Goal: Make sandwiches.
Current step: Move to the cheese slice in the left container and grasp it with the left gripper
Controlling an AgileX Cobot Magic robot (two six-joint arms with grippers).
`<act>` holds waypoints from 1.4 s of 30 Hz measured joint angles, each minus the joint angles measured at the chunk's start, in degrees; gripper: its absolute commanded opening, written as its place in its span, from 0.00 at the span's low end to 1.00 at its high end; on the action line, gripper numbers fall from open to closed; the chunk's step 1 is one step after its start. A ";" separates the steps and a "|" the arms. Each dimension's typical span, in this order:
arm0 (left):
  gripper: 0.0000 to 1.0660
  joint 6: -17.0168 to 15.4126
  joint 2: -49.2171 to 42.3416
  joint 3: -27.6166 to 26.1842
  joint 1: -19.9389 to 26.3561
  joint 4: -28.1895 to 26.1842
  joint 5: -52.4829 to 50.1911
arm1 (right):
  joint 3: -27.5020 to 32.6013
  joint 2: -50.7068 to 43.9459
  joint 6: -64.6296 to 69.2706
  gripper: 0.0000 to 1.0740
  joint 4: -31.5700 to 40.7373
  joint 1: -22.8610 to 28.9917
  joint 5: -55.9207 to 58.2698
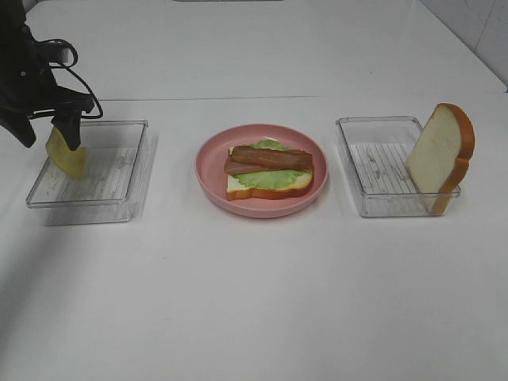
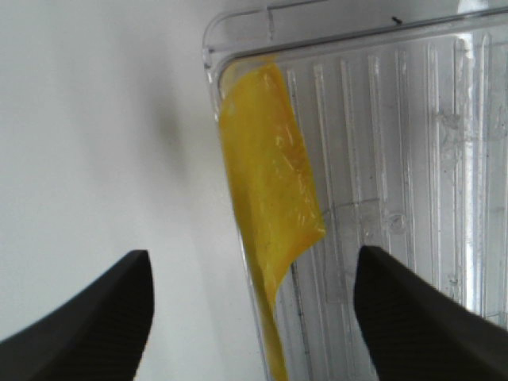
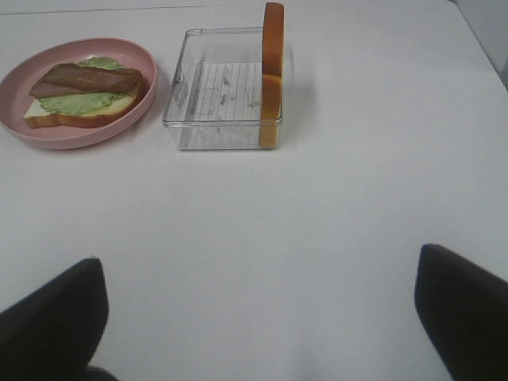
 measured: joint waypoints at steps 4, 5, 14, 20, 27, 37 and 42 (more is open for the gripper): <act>0.56 0.00 0.00 0.00 0.00 0.00 0.00 | 0.00 0.00 0.00 0.92 0.00 0.00 0.00; 0.56 0.00 0.00 0.00 0.00 0.00 0.00 | 0.00 0.00 0.00 0.92 0.00 0.00 0.00; 0.56 -0.23 0.00 0.00 0.00 -0.40 0.00 | 0.00 0.00 0.00 0.92 0.00 0.00 0.00; 0.37 -1.03 0.00 0.00 0.00 -0.46 0.00 | 0.00 0.00 0.00 0.92 0.00 0.00 0.00; 0.12 -1.15 0.00 0.00 0.00 -0.46 0.00 | 0.00 0.00 0.00 0.92 0.00 0.00 0.00; 0.00 -1.55 0.00 0.00 0.00 -0.46 0.00 | 0.00 0.00 0.00 0.92 0.00 0.00 0.00; 0.00 -1.78 -0.11 0.00 0.00 -0.23 0.00 | 0.00 0.00 0.00 0.92 0.00 0.00 0.00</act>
